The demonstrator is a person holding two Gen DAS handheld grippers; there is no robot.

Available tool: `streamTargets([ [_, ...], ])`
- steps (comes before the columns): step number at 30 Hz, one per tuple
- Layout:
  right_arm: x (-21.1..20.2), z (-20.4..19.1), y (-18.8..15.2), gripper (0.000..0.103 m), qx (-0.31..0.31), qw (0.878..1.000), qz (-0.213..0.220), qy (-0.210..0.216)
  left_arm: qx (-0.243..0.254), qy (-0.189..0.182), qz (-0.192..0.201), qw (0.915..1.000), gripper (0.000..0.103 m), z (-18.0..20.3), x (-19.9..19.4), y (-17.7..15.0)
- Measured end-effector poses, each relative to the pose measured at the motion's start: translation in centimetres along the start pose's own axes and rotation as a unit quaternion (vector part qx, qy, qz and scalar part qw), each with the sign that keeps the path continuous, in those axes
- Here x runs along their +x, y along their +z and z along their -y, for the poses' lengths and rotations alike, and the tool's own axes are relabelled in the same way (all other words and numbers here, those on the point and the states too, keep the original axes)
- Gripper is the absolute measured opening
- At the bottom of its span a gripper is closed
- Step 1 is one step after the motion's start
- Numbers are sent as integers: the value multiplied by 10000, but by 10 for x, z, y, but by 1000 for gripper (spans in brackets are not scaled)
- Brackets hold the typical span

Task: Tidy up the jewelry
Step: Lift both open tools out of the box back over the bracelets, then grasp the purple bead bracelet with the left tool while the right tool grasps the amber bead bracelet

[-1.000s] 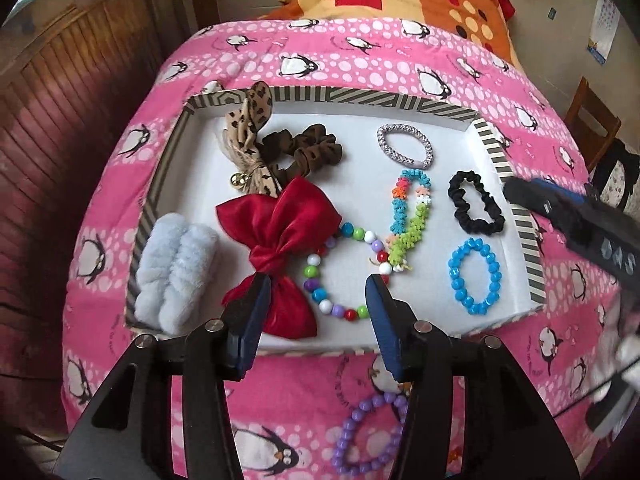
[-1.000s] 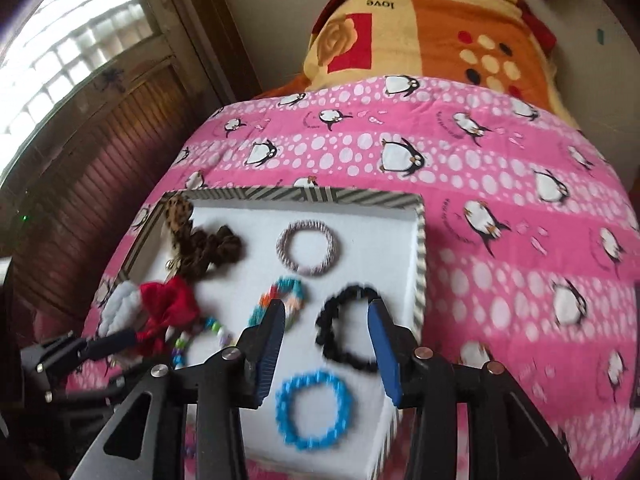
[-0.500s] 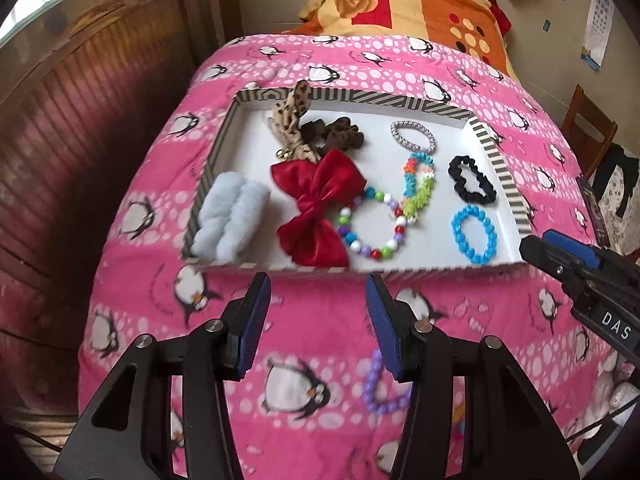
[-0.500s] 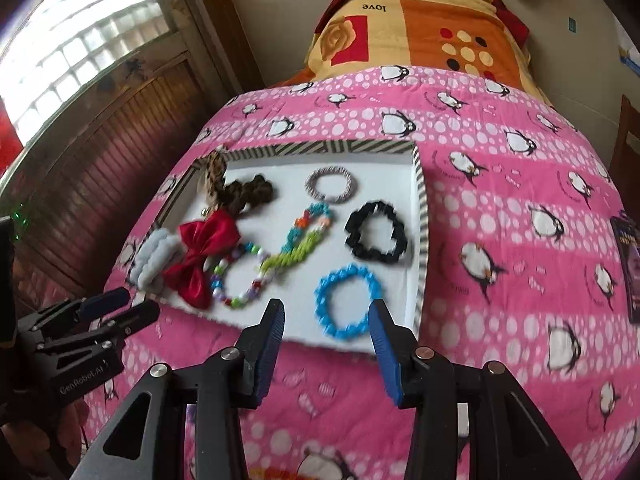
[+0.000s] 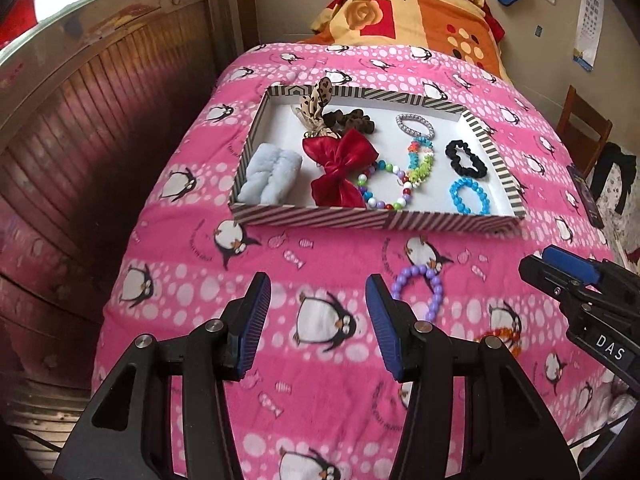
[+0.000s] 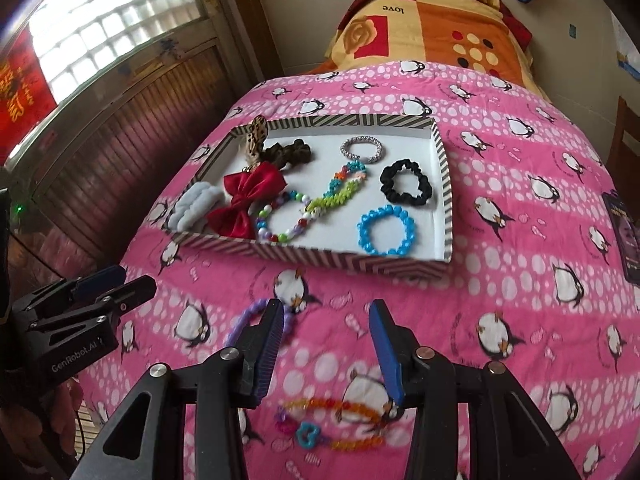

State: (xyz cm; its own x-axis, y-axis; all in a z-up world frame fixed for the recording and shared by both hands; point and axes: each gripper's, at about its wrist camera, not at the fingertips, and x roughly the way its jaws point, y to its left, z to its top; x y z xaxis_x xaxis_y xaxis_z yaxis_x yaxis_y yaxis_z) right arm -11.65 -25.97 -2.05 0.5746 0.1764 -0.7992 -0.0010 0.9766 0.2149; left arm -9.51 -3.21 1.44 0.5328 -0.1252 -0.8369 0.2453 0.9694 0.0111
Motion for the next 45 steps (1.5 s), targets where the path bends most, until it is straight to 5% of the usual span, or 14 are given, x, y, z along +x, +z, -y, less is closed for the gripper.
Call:
streamTargets([
  [22, -39, -7, -60, 55, 46, 9997, 87, -203, 175, -106, 300, 9993, 53, 2, -39, -43],
  [45, -13, 22, -89, 55, 258, 9979, -434, -400, 58, -209, -73, 9997, 53, 1, -21, -46],
])
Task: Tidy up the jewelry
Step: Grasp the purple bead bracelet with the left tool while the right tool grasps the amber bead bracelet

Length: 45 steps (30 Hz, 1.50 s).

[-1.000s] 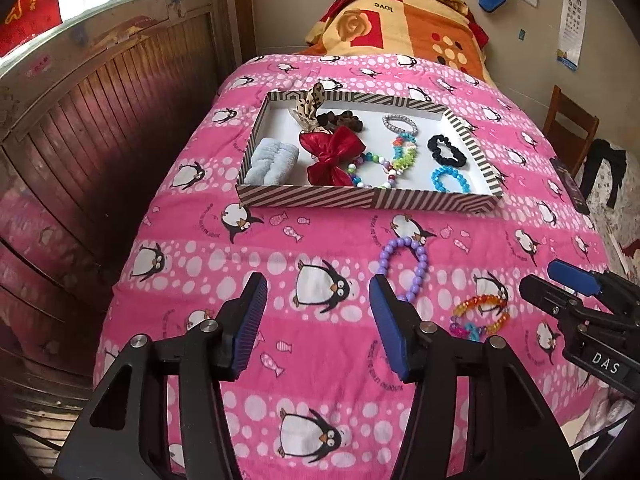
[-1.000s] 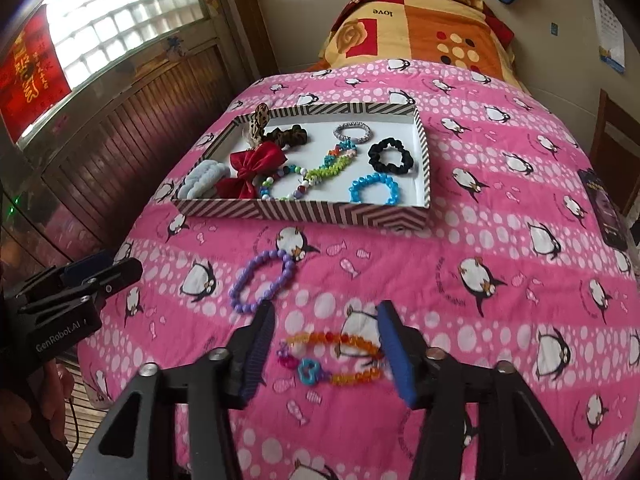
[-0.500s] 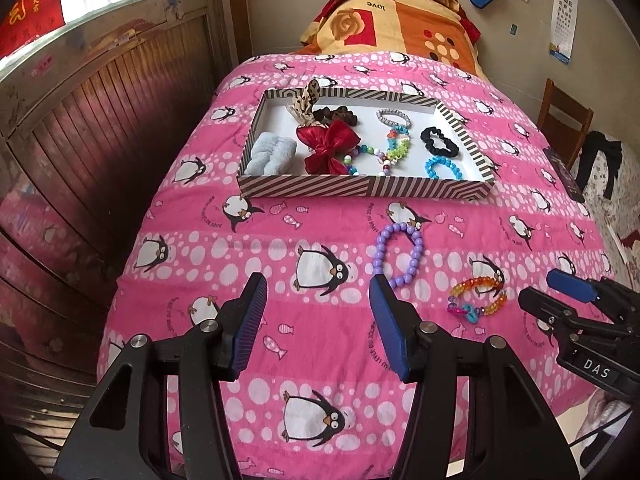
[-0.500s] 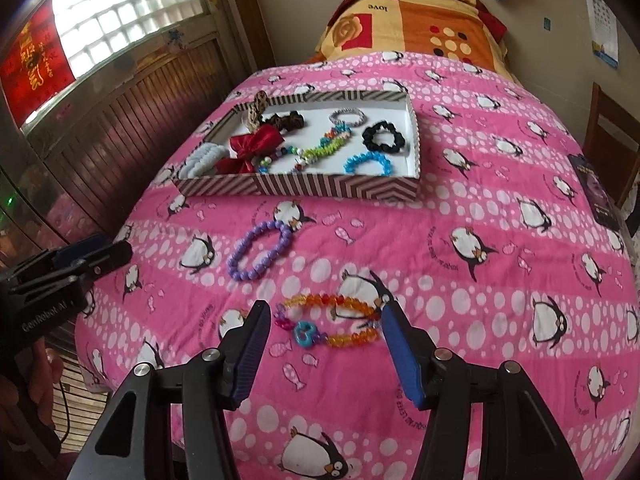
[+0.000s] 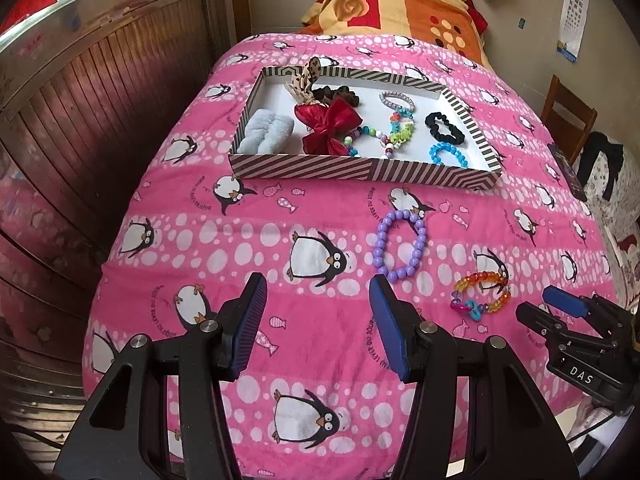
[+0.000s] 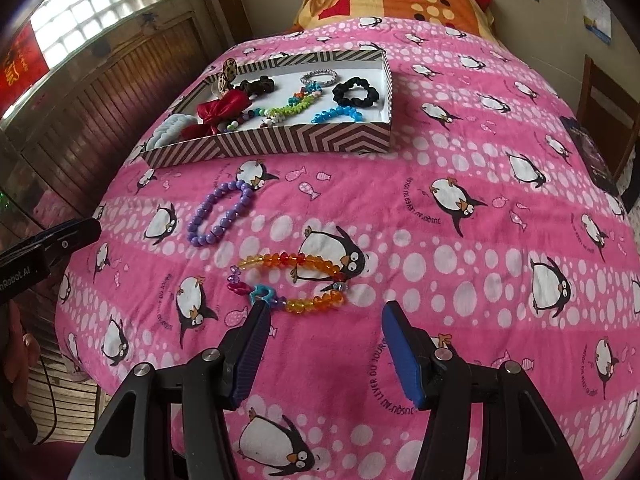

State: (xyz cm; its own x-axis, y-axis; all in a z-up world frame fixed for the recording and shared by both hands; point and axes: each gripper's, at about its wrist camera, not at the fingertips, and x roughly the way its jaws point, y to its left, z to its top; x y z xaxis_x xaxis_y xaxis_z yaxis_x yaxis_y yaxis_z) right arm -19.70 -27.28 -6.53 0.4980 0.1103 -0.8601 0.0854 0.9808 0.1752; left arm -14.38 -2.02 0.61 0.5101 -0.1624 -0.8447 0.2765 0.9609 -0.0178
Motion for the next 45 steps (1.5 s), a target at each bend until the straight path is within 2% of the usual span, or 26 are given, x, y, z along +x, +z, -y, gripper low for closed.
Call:
streamTargets([
  [21, 20, 0, 9, 55, -22, 9998, -206, 35, -66, 2, -214, 9997, 53, -1, 20, 5],
  [28, 24, 9, 12, 55, 89, 9997, -226, -6, -131, -296, -337, 9989, 53, -3, 31, 17],
  [34, 31, 15, 15, 55, 103, 9996, -262, -21, 39, -501, -563, 9971, 53, 12, 52, 27],
  [42, 44, 10, 18, 55, -194, 9994, -302, -3, 255, -457, -823, 9952, 53, 29, 86, 38],
  [45, 47, 9, 19, 52, -325, 9990, -295, -18, 308, -384, -867, 9950, 53, 34, 95, 42],
])
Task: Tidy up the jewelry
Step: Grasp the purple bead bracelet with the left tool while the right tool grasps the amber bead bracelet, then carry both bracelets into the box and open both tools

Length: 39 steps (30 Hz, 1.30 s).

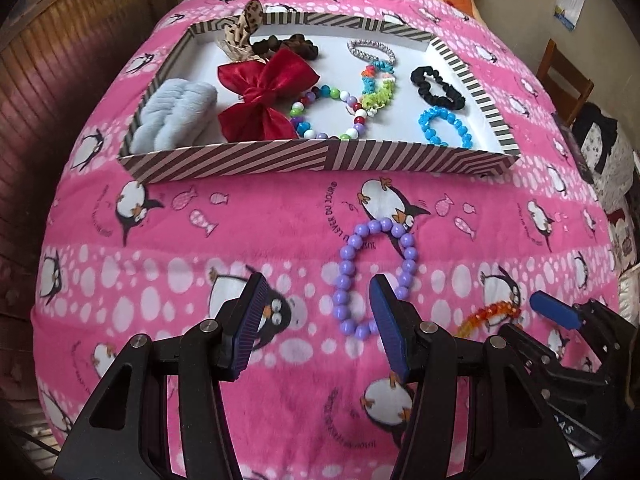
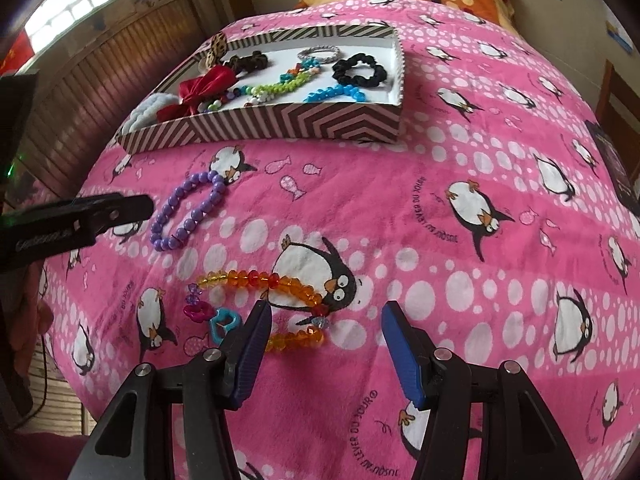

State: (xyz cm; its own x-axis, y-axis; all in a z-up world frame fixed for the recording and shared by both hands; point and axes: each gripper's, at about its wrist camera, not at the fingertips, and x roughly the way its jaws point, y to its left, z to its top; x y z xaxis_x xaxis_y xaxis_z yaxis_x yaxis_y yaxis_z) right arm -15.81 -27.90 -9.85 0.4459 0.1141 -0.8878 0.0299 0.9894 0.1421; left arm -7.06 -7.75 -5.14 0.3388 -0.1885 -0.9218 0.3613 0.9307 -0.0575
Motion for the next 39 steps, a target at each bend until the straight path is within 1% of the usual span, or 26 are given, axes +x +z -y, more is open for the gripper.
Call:
streamTargets([
  [3, 4, 0, 1, 49, -82, 10000, 6, -25, 47, 76, -64, 9999, 53, 3, 9, 5],
  [4, 5, 1, 1, 45, -111, 9999, 8, -60, 58, 96, -77, 9999, 53, 4, 12, 6],
  [6, 8, 1, 2, 43, -158, 9999, 20, -65, 81, 129, -128, 9998, 53, 6, 18, 9],
  [7, 8, 1, 3, 40, -169, 9998, 57, -65, 87, 128, -148, 9998, 53, 7, 20, 9],
  [8, 8, 2, 2, 34, -178, 9998, 80, -63, 93, 121, -166, 9997, 53, 8, 23, 10],
  [9, 9, 1, 3, 32, -202, 9997, 104, -51, 98, 109, -161, 9998, 53, 9, 25, 10],
  [10, 10, 0, 3, 30, -246, 9996, 131, -40, 107, 85, -124, 9998, 53, 10, 27, 10],
  [11, 10, 0, 2, 25, -285, 9994, 166, -40, 127, 72, -76, 9999, 51, 10, 28, 11],
  [12, 10, -1, 3, 22, -307, 9994, 184, -31, 156, 52, -18, 9999, 46, 10, 29, 11],
  [13, 10, 0, 3, 16, -313, 9993, 208, -9, 216, 57, 44, 9997, 29, 11, 29, 12],
  [14, 10, 0, 4, 11, -298, 9993, 213, 57, 322, 62, 83, 9994, 17, 12, 29, 13],
  [16, 8, 2, 6, 9, -251, 9994, 226, 126, 332, -78, 25, 9994, 12, 11, 30, 16],
  [17, 6, 2, 7, 9, -223, 9993, 240, 173, 252, -154, -8, 9996, 8, 7, 29, 18],
  [21, -10, 1, 16, 9, -228, 9984, 450, 239, 2, -343, -59, 9994, 8, -3, 22, 23],
  [25, -31, -4, 27, 9, -320, 9967, 698, 254, -17, -377, 112, 9992, 8, -10, -1, 24],
  [29, -47, -9, 41, 9, -431, 9949, 880, 239, -53, -533, 268, 9982, 8, -15, -26, 31],
  [35, -64, -10, 69, 9, -562, 9918, 1137, 177, 57, -597, 576, 9965, 8, -22, -64, 52],
  [39, -71, -7, 96, 9, -601, 9899, 1275, 175, 132, -553, 704, 9959, 8, -23, -75, 74],
])
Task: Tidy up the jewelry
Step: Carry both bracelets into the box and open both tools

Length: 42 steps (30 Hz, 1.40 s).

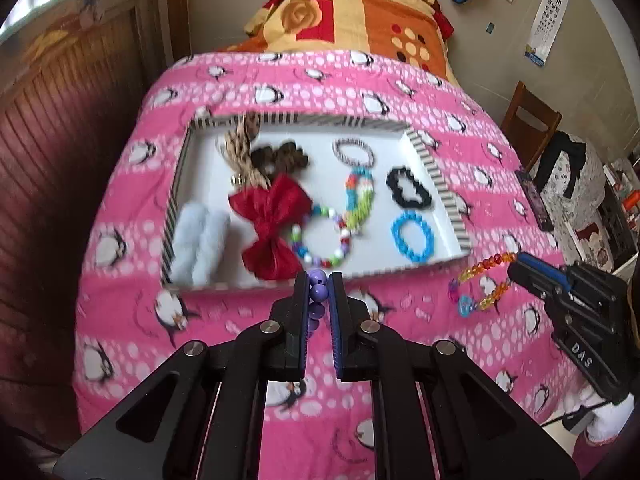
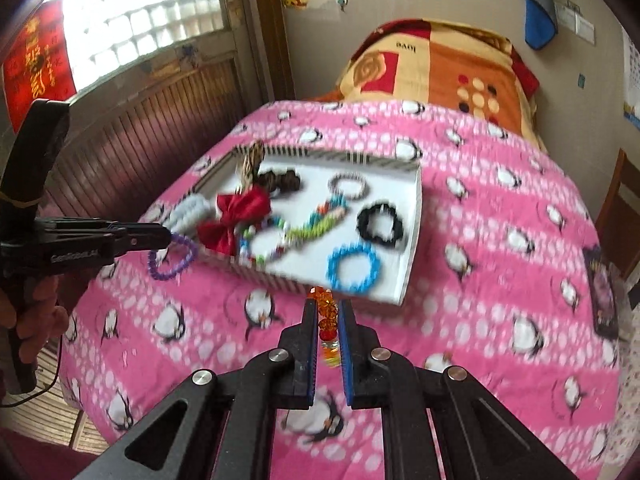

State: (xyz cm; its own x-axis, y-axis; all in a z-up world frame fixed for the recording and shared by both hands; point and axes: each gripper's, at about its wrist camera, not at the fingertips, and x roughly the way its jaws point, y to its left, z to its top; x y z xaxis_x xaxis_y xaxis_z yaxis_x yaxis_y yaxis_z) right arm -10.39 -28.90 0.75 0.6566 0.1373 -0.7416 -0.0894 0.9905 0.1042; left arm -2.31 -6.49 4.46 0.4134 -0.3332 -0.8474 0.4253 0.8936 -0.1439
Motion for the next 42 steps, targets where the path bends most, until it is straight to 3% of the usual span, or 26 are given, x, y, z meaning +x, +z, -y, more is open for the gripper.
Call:
streamTargets([
  [7, 24, 13, 48, 9, -12, 10000, 52, 65, 76, 31, 90, 9999, 8, 8, 12, 43],
  [19, 118, 44, 116, 9, 31, 9987, -391, 313, -161, -6, -159, 9997, 8, 25, 95, 111],
  [25, 177, 77, 134, 9, 89, 9972, -737, 129, -565, 508, -572, 9955, 8, -7, 146, 113],
  [31, 209, 100, 139, 9, -22, 9951, -890, -423, -562, 708, -714, 9933, 8, -21, 161, 104],
  [36, 213, 95, 138, 9, -79, 9954, -872, -396, -526, 826, -662, 9930, 8, -18, 160, 98],
  [39, 208, 94, 135, 10, 60, 9956, -866, -350, -517, 844, -673, 9928, 13, -15, 159, 96],
  [41, 201, 93, 131, 24, 148, 9961, -820, -283, -508, 861, -661, 9928, 35, -13, 156, 94],
  [42, 195, 92, 128, 29, 173, 9965, -783, -246, -518, 848, -630, 9931, 41, -12, 154, 93],
])
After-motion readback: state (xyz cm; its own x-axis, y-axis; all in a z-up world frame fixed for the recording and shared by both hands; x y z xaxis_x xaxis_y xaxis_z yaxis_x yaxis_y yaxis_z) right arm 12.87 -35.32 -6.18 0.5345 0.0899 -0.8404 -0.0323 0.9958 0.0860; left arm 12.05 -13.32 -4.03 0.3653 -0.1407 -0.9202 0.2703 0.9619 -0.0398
